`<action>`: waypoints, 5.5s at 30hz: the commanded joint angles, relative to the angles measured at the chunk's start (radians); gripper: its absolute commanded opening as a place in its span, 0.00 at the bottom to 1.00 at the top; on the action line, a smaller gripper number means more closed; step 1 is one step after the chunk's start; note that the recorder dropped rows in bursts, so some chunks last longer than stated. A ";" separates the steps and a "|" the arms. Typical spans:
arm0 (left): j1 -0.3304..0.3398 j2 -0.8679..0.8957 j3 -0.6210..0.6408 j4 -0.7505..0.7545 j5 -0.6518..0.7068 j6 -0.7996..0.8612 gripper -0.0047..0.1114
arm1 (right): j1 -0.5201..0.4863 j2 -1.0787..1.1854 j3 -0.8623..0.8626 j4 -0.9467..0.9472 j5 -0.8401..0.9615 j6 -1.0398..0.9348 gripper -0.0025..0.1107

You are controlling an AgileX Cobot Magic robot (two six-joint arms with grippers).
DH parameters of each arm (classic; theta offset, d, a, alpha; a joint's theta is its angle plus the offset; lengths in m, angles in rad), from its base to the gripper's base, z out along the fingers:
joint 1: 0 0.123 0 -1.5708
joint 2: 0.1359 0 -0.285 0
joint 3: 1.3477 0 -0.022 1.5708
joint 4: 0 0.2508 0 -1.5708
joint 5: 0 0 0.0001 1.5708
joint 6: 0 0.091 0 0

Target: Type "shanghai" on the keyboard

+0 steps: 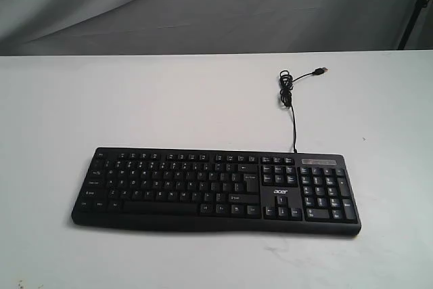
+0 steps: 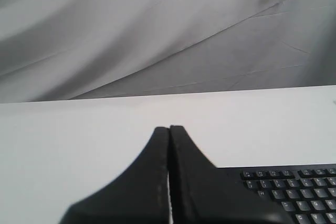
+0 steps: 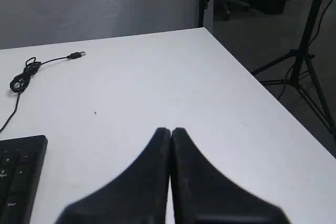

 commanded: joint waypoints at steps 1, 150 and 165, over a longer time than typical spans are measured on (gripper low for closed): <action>-0.006 -0.002 0.002 -0.002 -0.006 -0.003 0.04 | -0.006 -0.006 0.004 -0.011 -0.002 0.000 0.02; -0.006 -0.002 0.002 -0.002 -0.006 -0.003 0.04 | 1.091 2.409 -1.987 0.328 0.536 -0.725 0.02; -0.006 -0.002 0.002 -0.002 -0.006 -0.003 0.04 | 1.091 2.402 -1.987 0.289 0.547 -0.708 0.02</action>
